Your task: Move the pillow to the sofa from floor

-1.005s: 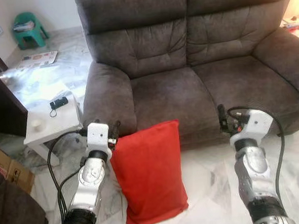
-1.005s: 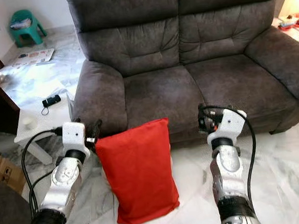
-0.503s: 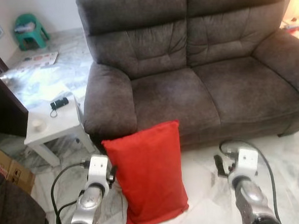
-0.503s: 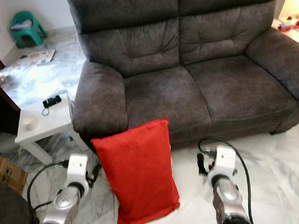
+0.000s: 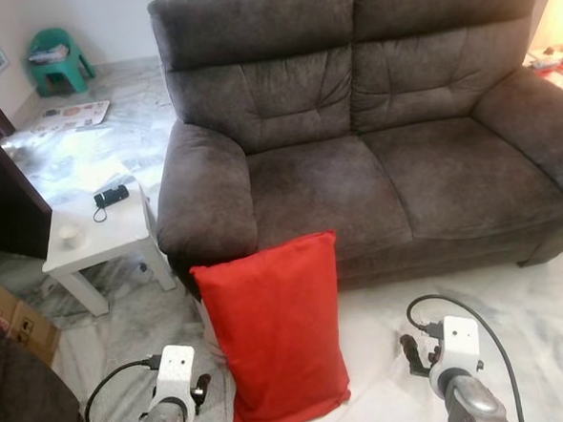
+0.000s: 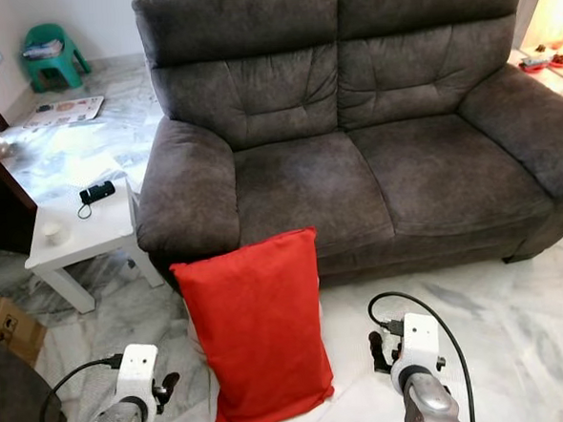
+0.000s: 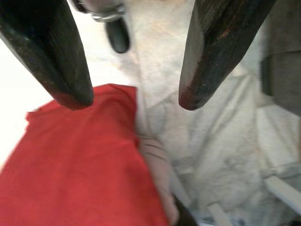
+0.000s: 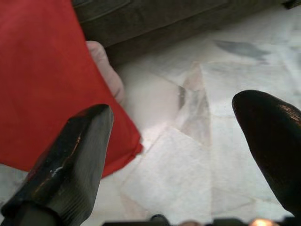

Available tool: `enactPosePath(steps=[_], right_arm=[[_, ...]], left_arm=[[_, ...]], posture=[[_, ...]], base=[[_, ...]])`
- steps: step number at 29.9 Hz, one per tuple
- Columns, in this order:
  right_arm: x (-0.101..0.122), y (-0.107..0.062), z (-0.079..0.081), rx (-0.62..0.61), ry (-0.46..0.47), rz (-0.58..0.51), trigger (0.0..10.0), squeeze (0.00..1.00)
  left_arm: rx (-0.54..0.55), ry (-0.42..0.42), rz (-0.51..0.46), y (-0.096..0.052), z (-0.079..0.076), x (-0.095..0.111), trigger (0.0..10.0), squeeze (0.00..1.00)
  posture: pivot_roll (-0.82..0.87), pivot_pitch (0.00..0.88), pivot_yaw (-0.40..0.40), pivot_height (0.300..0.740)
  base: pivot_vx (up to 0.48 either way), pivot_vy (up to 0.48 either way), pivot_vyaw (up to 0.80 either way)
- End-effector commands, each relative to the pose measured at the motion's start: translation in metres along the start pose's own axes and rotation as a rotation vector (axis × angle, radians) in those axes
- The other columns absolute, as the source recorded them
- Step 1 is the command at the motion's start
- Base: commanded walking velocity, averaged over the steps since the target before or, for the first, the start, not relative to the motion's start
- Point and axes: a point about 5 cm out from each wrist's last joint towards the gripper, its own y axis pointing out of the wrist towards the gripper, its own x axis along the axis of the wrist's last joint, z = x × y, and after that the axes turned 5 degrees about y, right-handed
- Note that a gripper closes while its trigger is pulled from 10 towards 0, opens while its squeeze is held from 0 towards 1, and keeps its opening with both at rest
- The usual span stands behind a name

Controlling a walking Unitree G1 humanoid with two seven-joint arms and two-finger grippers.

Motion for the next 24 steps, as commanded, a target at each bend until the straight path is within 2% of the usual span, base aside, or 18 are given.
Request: enactPosePath(steps=[1, 4, 10, 15, 18, 24], right_arm=[[0.002, 0.001, -0.004, -0.013, -0.003, 0.01, 10.0, 0.0], [0.002, 0.001, -0.006, -0.009, -0.019, 0.026, 10.0, 0.0], [-0.007, 0.0, -0.001, 0.0, -0.076, 0.085, 10.0, 0.0], [-0.006, 0.0, 0.0, 0.003, -0.061, 0.07, 10.0, 0.0], [-0.008, -0.001, 0.0, 0.016, -0.08, 0.073, 10.0, 0.0], [-0.021, -0.007, -0.009, 0.006, -0.106, 0.113, 10.0, 0.0]], left_arm=[[0.005, 0.018, 0.014, 0.0, -0.001, -0.001, 10.0, 0.0], [-0.002, 0.008, 0.02, 0.0, -0.007, -0.001, 10.0, 0.0], [0.012, -0.012, 0.081, -0.003, -0.01, -0.013, 10.0, 0.0], [0.021, -0.022, 0.099, -0.005, -0.01, -0.02, 10.0, 0.0], [0.022, -0.013, 0.116, -0.007, -0.009, -0.026, 10.0, 0.0], [0.022, -0.012, 0.137, -0.009, -0.008, -0.031, 10.0, 0.0]], posture=[[-0.17, 0.0, -0.011, 0.74], [-0.15, 0.0, -0.026, 0.74], [-0.13, 0.0, -0.017, 0.74], [-0.13, 0.0, 0.007, 0.74], [-0.14, 0.0, 0.019, 0.74], [-0.14, 0.0, 0.023, 0.74]], base=[[0.0, 0.0, 0.0], [0.0, 0.0, 0.0], [0.0, 0.0, 0.0], [0.0, 0.0, 0.0], [0.0, 0.0, 0.72], [0.0, 0.0, 0.66]])
